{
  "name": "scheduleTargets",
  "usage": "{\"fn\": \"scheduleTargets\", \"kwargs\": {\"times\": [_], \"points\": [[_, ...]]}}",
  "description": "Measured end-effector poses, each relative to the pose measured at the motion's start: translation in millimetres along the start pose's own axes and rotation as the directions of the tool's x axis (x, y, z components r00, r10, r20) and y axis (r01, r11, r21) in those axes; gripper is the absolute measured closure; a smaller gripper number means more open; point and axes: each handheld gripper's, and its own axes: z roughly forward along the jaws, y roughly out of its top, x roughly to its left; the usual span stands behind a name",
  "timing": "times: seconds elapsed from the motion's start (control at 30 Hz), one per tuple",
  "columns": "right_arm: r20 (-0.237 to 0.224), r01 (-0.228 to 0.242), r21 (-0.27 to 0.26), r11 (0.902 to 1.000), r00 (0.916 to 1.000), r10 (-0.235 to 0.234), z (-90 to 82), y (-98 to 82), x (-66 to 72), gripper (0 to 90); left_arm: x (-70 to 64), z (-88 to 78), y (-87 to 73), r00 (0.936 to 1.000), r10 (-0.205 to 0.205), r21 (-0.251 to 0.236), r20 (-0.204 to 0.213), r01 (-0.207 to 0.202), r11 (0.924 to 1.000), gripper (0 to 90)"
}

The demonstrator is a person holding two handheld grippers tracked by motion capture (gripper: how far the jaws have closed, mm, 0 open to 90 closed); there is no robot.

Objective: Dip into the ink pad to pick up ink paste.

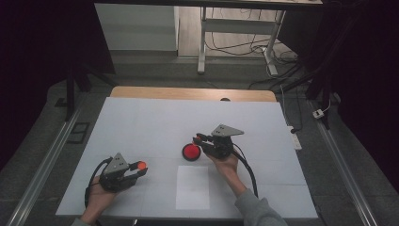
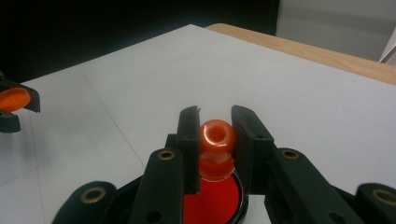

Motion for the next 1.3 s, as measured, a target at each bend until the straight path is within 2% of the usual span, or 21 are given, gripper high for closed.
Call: {"fn": "scheduleTargets", "kwargs": {"times": [0.2,0.5,1.3], "points": [[-0.004,0.029,0.020,0.9994,0.9996,-0.029,3.1,1.2,4.7,72.8,0.4,0.5,-0.1,1.0000,0.000,0.001,0.001,0.000,1.0000,65.2],[-0.005,0.044,0.062,0.9971,0.9990,-0.044,10.8,-3.6,7.5,72.7,0.0,0.2,-0.2,1.0000,0.001,0.002,0.001,-0.001,1.0000,65.2],[-0.006,0.060,0.154,0.9862,0.9982,-0.060,28.2,-18.0,7.6,72.7,0.0,0.7,-0.4,1.0000,0.002,0.003,0.004,-0.002,1.0000,65.2]]}}
